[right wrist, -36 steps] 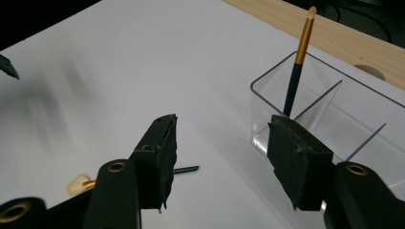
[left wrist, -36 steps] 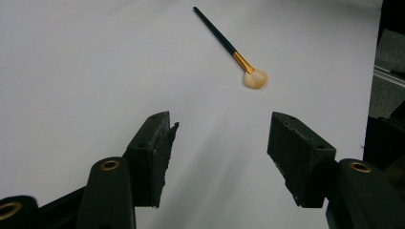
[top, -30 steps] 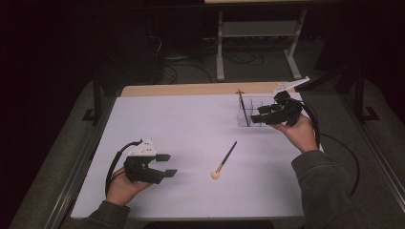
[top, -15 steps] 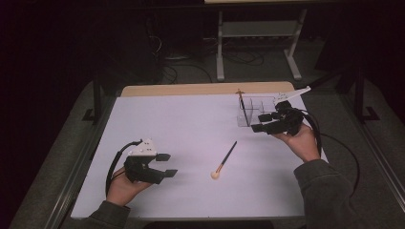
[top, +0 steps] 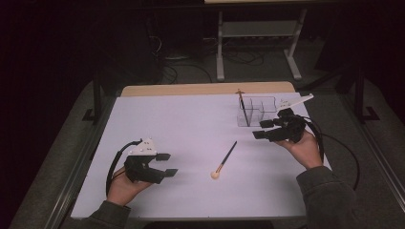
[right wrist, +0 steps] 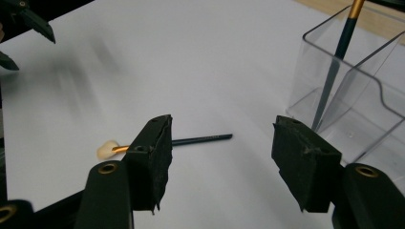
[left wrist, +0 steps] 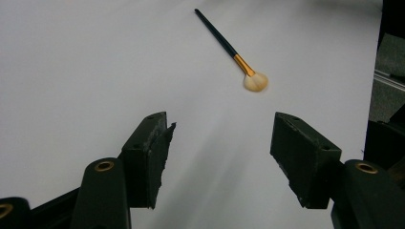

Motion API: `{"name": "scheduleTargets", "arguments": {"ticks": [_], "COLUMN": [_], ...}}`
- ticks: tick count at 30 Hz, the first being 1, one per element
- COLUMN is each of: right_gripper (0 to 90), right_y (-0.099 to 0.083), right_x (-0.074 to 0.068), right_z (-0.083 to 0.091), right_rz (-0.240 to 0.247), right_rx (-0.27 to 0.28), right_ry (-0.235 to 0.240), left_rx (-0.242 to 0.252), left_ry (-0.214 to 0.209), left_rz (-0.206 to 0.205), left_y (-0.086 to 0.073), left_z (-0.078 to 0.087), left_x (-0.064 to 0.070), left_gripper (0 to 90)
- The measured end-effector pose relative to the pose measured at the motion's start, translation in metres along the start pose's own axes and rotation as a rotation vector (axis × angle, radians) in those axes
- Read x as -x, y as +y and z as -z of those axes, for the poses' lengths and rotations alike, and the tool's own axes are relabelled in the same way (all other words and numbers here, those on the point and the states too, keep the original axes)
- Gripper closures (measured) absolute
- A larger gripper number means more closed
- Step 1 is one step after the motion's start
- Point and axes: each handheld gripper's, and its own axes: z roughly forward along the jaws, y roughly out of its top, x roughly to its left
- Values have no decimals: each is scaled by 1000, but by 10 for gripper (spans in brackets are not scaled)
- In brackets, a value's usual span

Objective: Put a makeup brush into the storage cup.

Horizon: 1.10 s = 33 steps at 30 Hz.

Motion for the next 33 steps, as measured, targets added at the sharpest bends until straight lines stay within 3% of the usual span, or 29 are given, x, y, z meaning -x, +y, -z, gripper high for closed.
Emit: {"name": "scheduleTargets", "arguments": {"ticks": [19, 33], "right_gripper": [373, 371], "right_y": [-19, -17], "right_x": [-12, -23], "right_z": [-6, -14], "right_rz": [10, 37], "right_rx": [0, -26], "right_ry": [27, 54], "left_rx": [-5, -9], "left_ry": [-1, -4], "left_rz": [12, 8], "left_y": [0, 0], "left_z": [-3, -4], "left_x": [1, 1], "left_gripper": [370, 368]}}
